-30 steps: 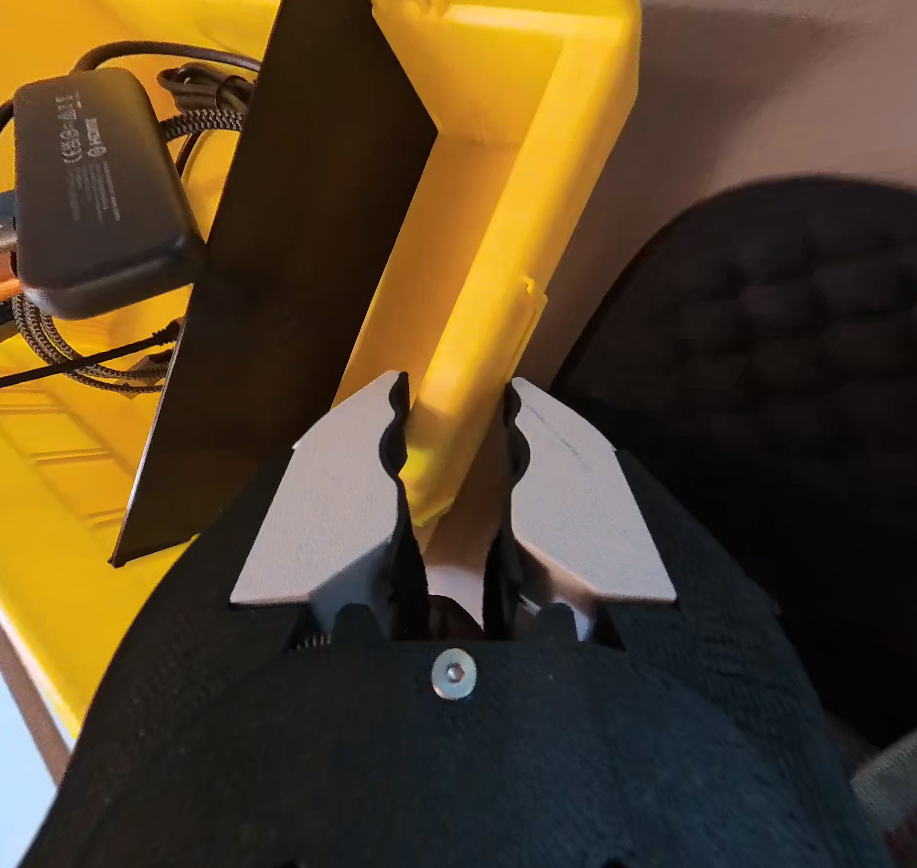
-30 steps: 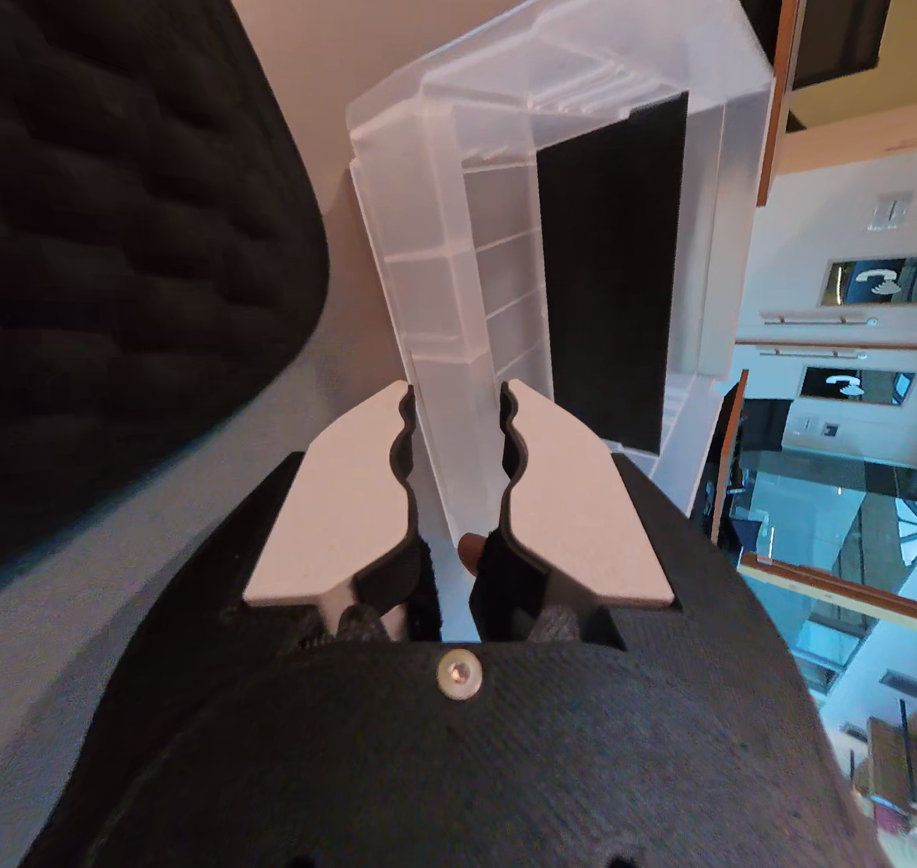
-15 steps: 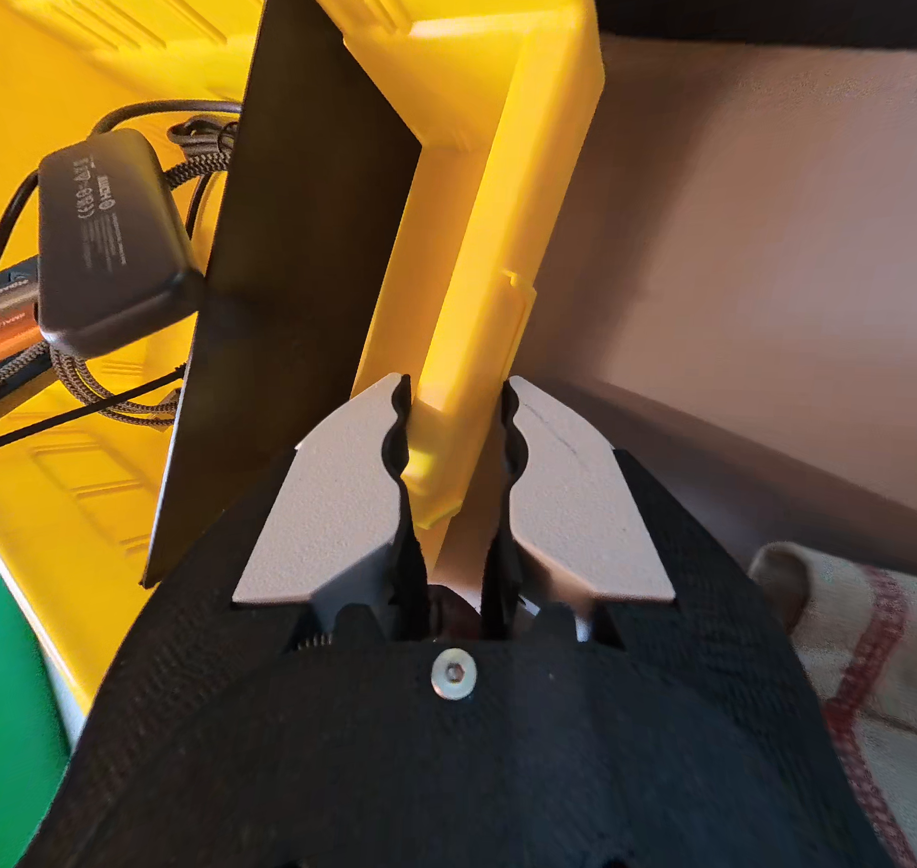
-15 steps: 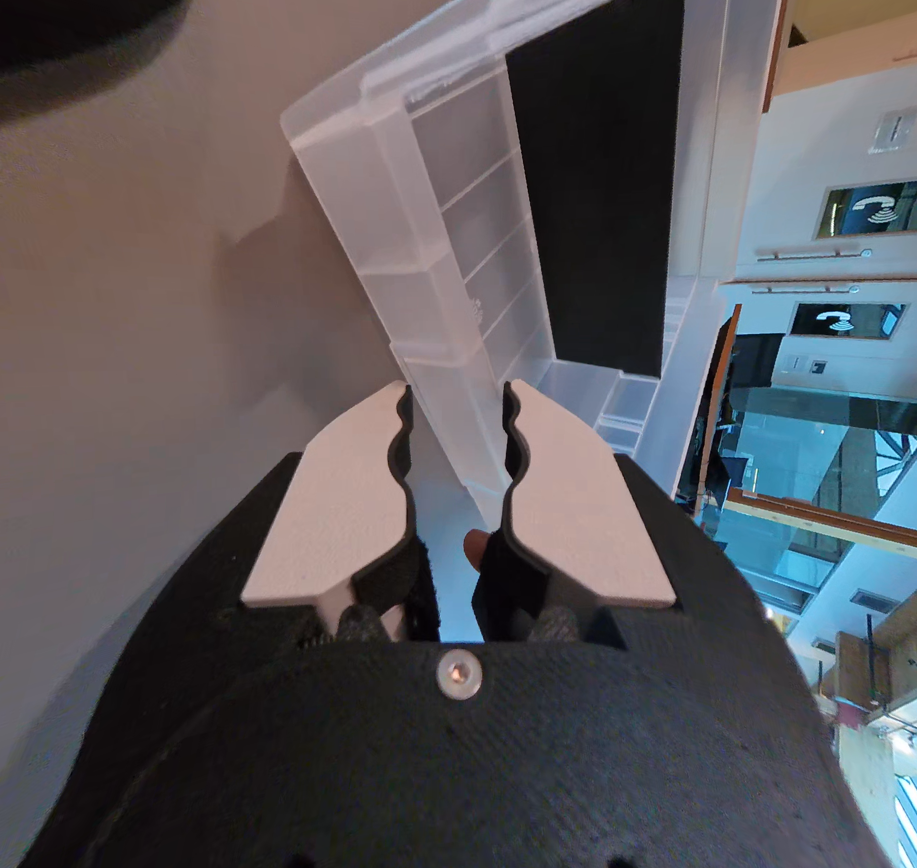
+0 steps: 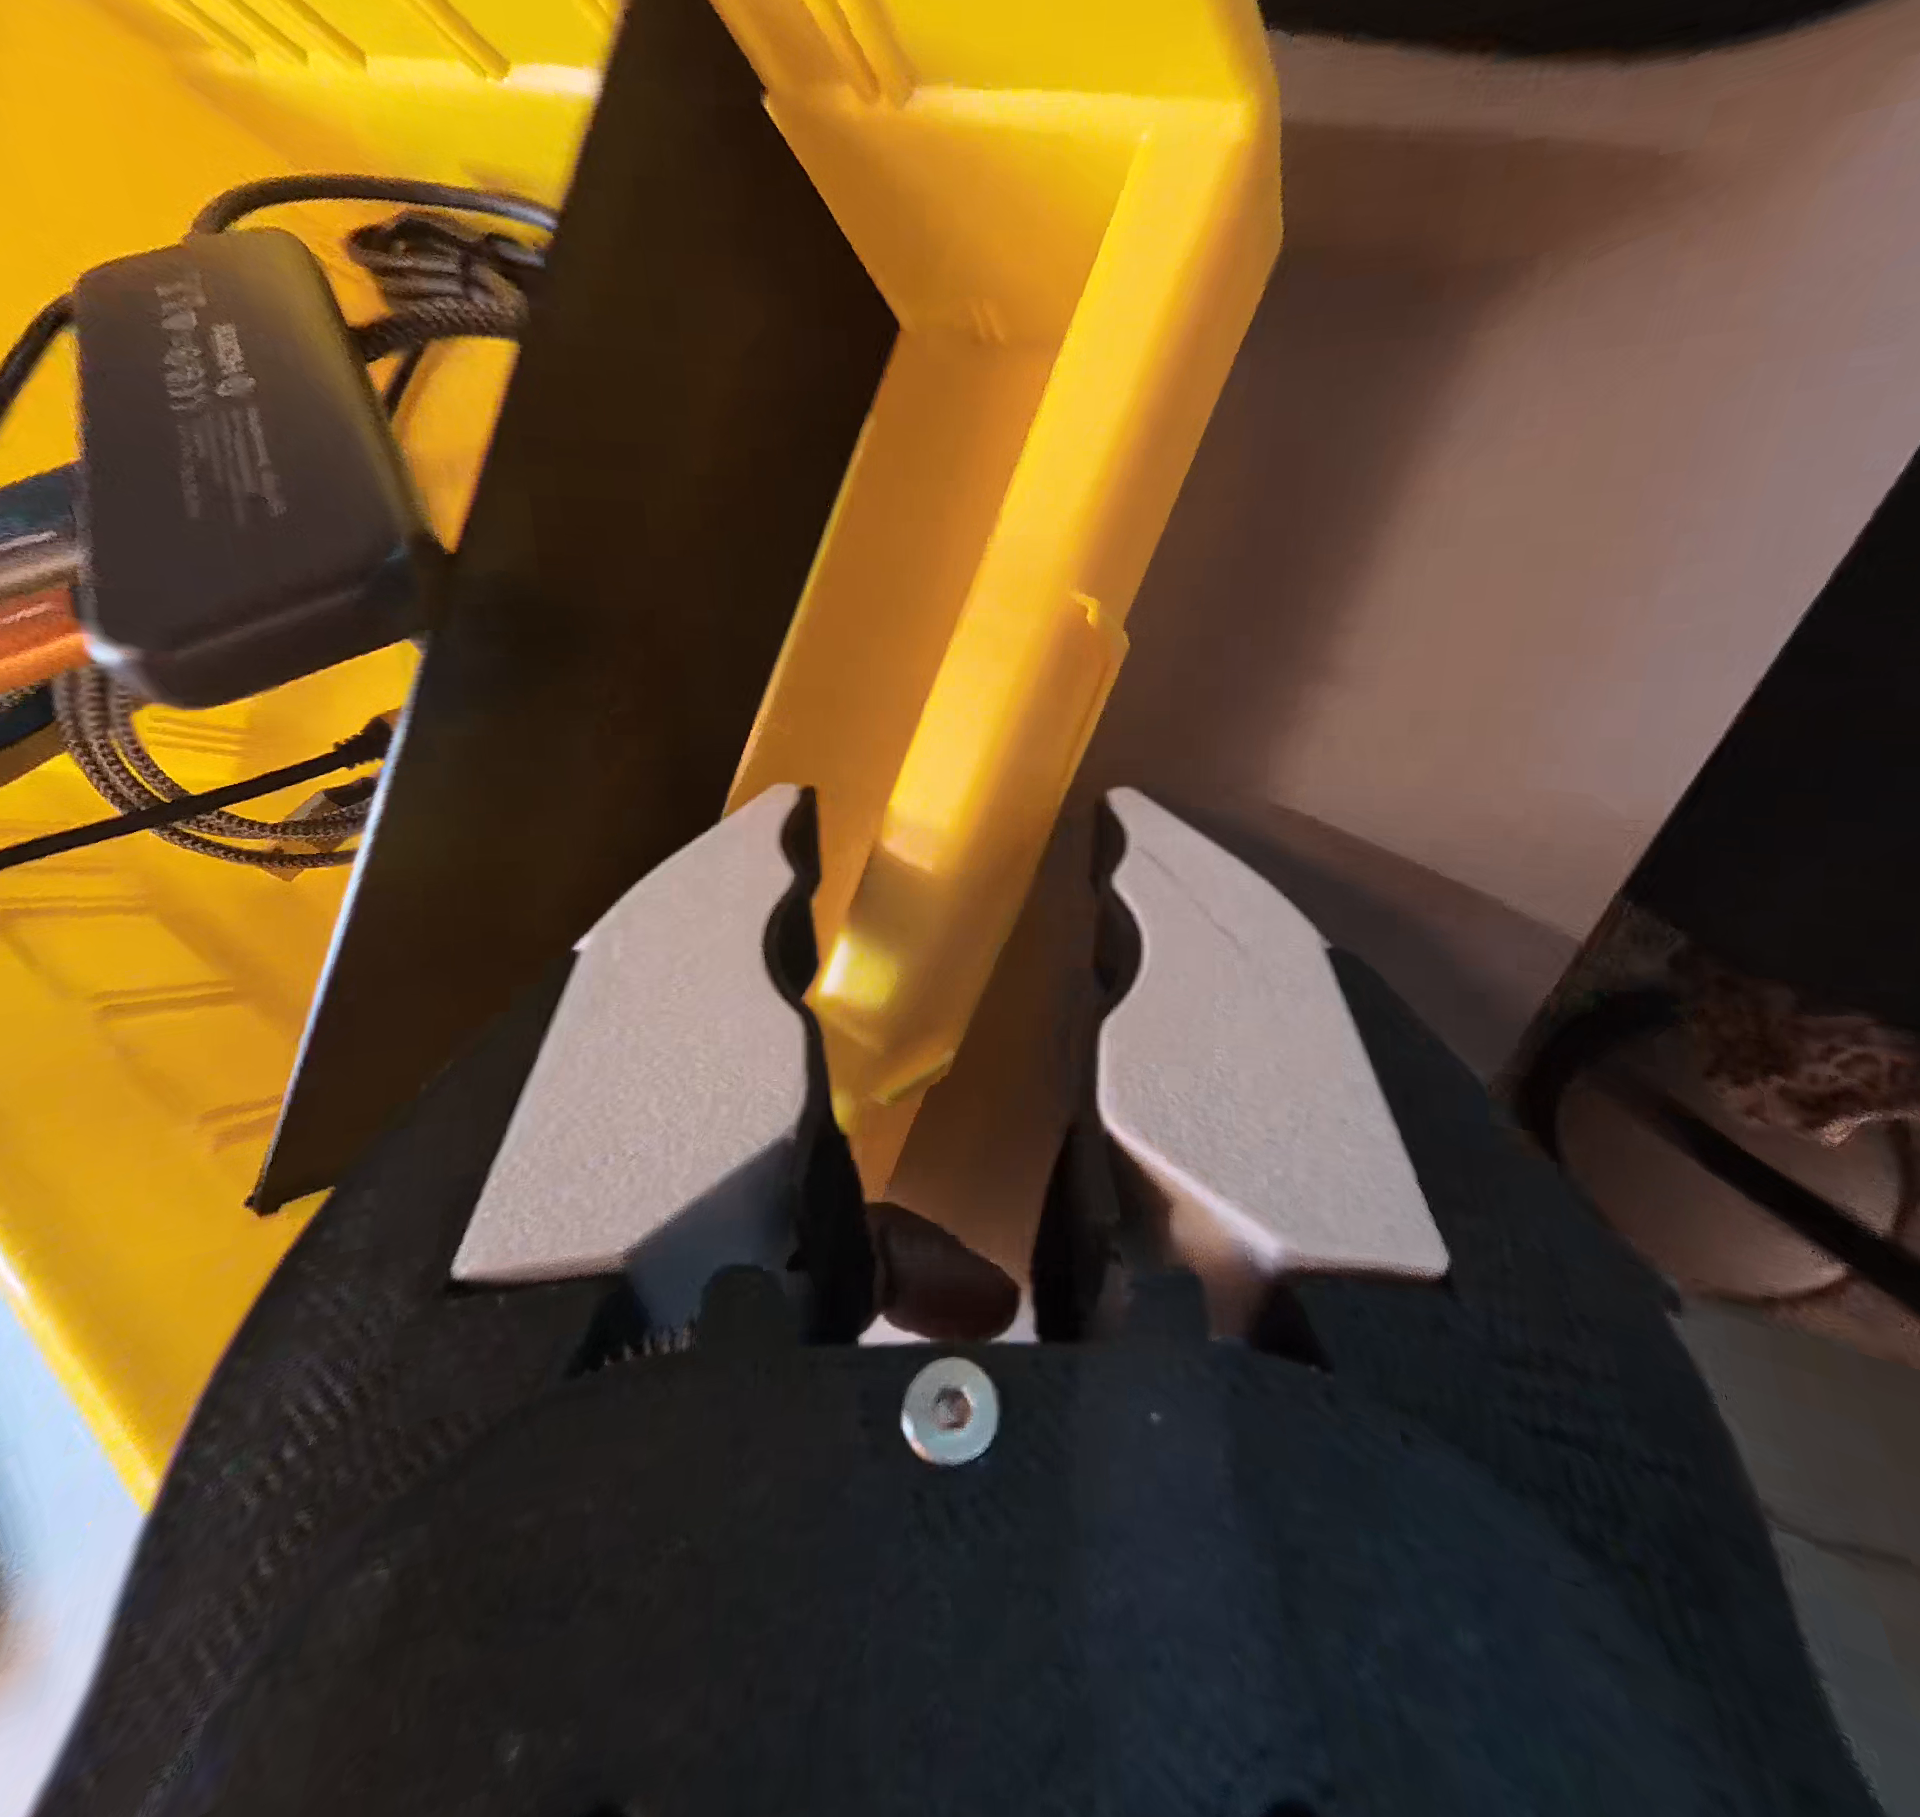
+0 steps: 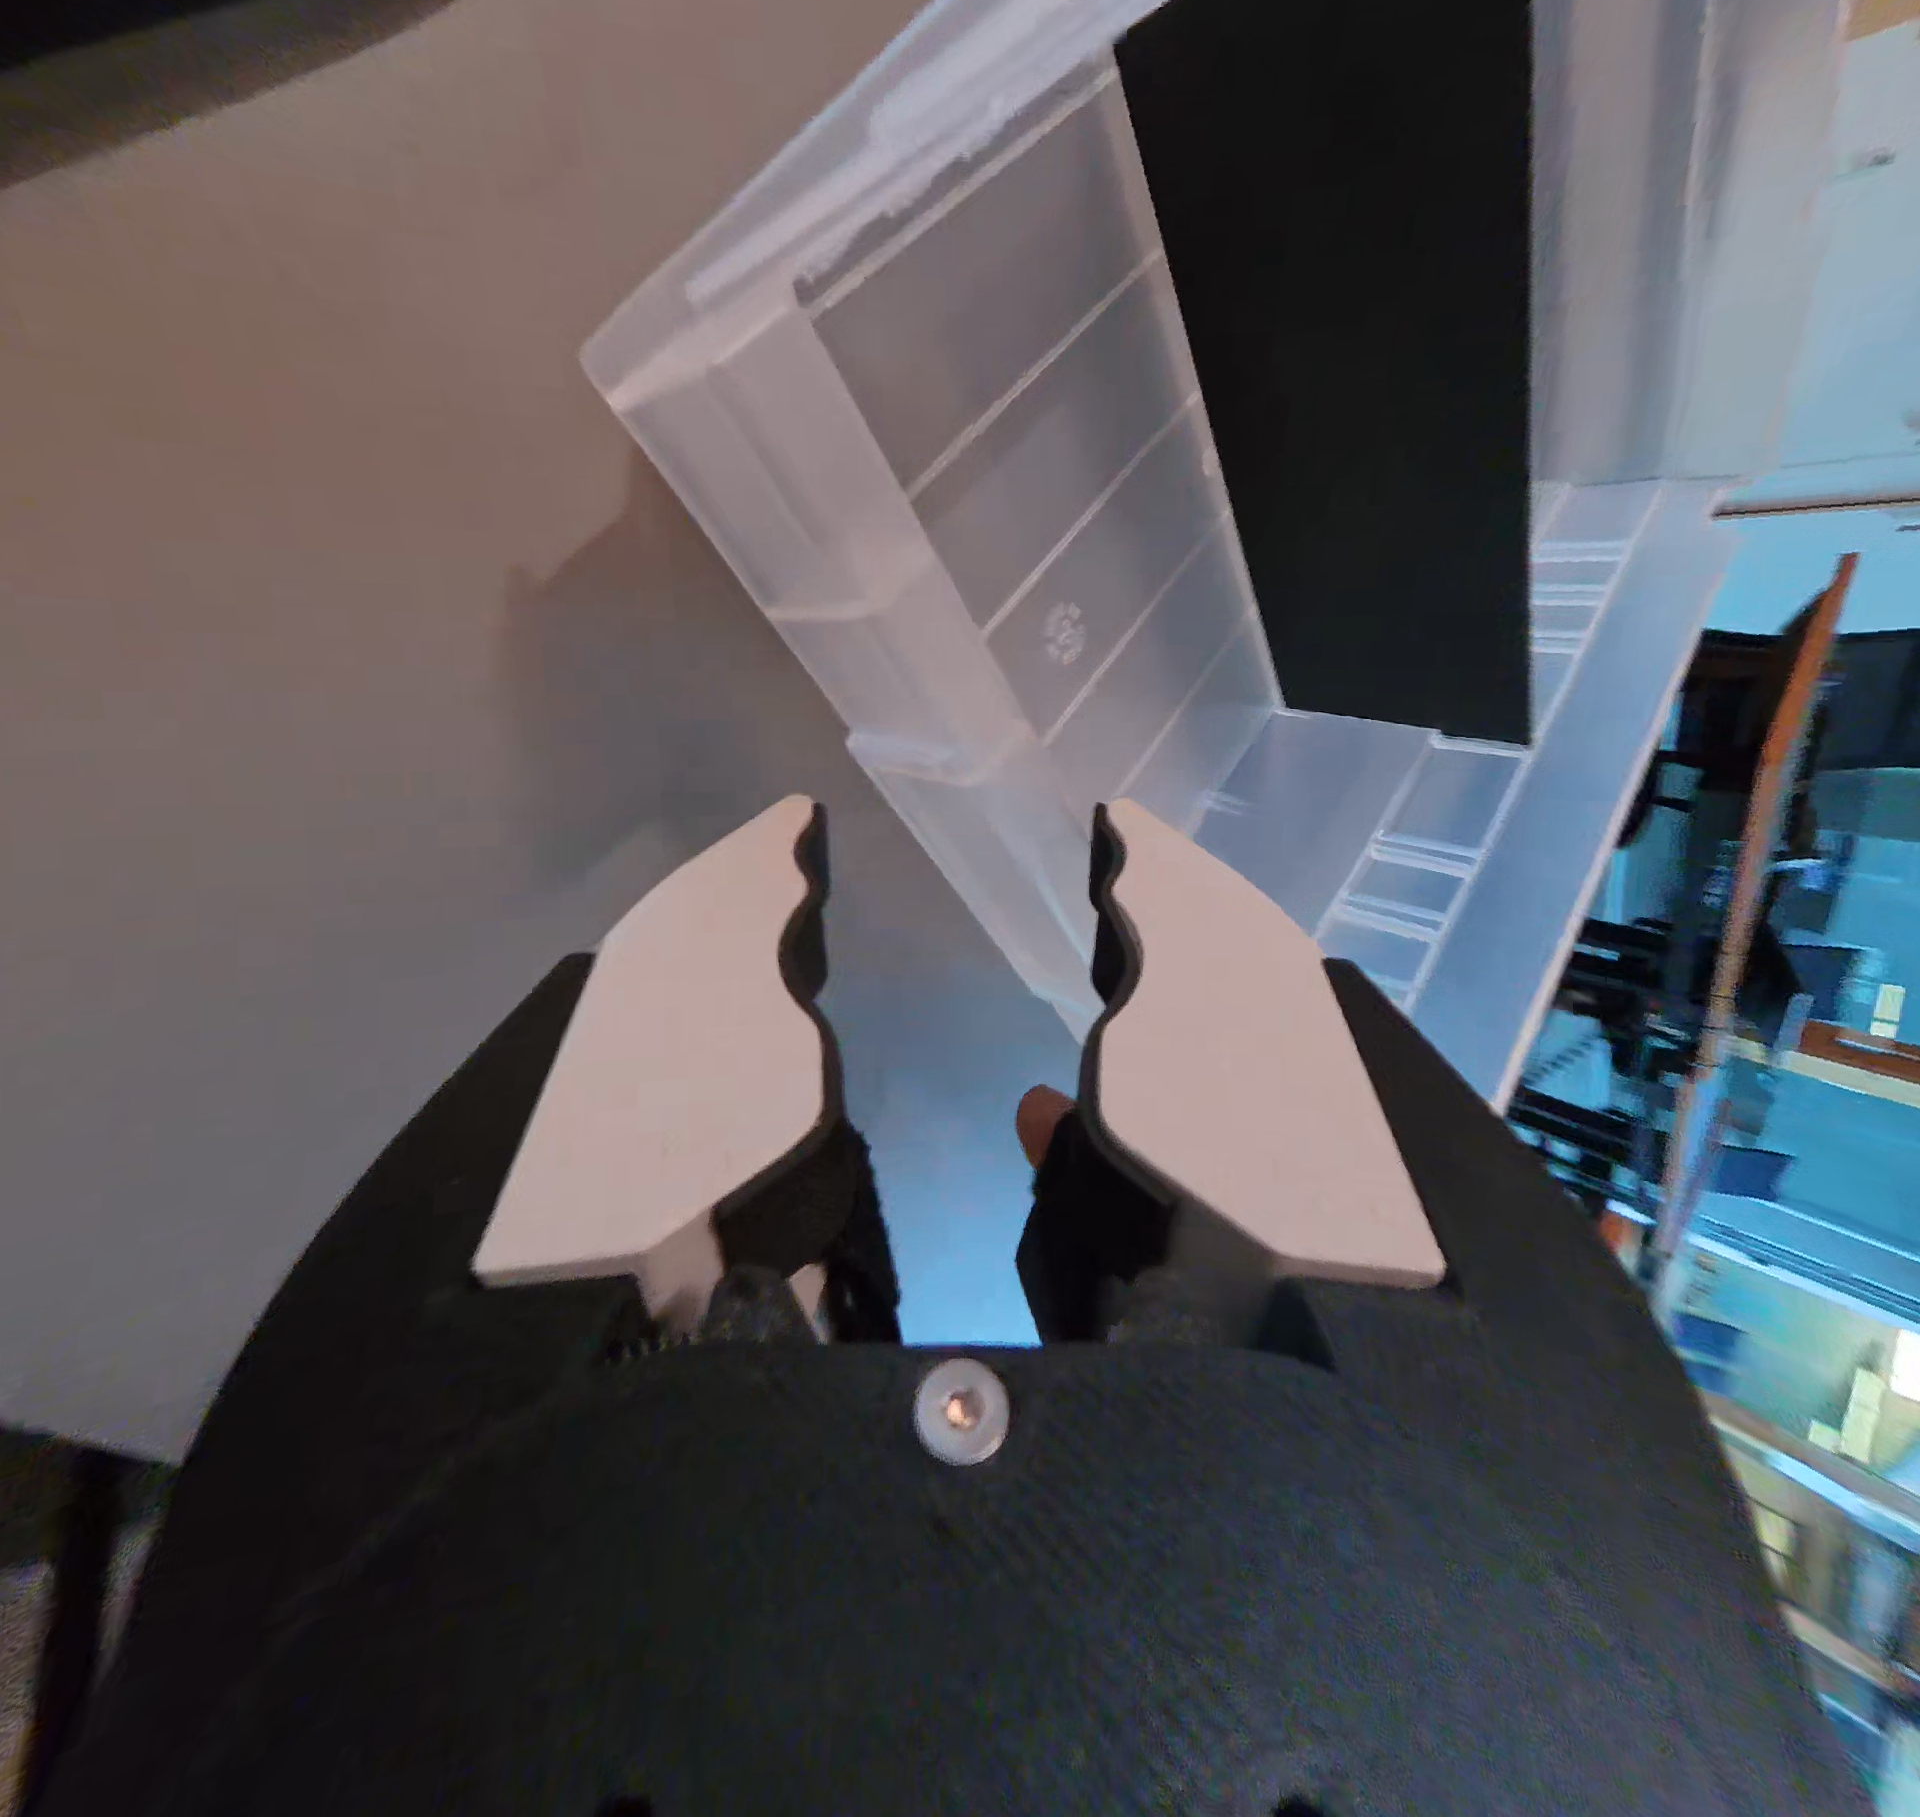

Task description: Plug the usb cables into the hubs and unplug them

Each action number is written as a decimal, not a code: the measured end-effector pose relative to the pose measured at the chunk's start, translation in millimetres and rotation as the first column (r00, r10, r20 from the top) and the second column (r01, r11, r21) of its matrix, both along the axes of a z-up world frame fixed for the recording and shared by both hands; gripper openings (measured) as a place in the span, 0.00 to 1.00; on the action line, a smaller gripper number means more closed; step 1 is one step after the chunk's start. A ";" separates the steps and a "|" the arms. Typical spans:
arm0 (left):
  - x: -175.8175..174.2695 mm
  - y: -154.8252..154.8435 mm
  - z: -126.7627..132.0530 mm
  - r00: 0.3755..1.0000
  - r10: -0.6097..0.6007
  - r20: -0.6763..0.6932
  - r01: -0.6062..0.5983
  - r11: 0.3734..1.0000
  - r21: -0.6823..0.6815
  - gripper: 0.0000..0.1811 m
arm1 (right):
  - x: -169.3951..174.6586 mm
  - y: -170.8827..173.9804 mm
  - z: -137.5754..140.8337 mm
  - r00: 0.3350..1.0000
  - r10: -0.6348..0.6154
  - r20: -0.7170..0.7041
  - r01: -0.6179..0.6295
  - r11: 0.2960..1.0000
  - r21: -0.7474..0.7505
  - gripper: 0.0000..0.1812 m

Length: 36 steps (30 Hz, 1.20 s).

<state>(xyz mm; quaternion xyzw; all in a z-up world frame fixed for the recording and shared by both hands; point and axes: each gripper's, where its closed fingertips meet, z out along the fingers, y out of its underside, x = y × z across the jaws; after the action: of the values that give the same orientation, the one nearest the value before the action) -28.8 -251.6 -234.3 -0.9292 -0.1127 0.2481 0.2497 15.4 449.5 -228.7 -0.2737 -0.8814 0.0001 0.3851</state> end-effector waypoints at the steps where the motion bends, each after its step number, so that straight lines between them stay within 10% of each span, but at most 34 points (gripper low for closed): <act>1: 0.3 3.3 6.9 1.000 0.012 -0.001 -0.012 0.998 0.055 0.32 | 2.9 -3.4 0.3 1.000 -0.001 0.006 0.002 0.999 -0.048 0.29; 9: -37.1 6.7 104.8 0.911 0.326 -0.255 -0.182 0.869 0.460 0.37 | 11.4 -26.2 48.3 0.979 0.036 -0.202 -0.094 0.955 -0.282 0.30; 12: -62.5 -9.1 95.9 0.827 0.559 -0.056 -0.442 0.709 0.549 0.37 | 8.0 -28.9 60.1 0.964 0.049 -0.261 -0.115 0.964 -0.241 0.29; 16: -80.3 1.0 87.4 0.800 0.566 0.197 -0.529 0.513 0.676 0.37 | 5.7 -24.9 59.5 0.969 0.050 -0.242 -0.088 0.985 -0.149 0.29; 25: -96.3 8.6 44.9 0.755 0.566 0.332 -0.652 0.592 0.473 0.22 | 1.0 -25.2 64.3 0.958 0.059 -0.280 -0.090 0.991 -0.098 0.26; 36: -89.3 22.9 81.3 0.837 0.521 0.169 -0.505 0.616 0.605 0.08 | 0.2 -17.6 56.8 0.969 0.047 -0.241 -0.054 0.998 -0.025 0.25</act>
<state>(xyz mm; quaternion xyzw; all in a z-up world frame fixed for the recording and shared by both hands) -118.1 -228.7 -153.0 -0.7168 -0.4461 0.2678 0.4642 15.6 431.9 -172.0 -0.2550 -0.8348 0.0568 0.4846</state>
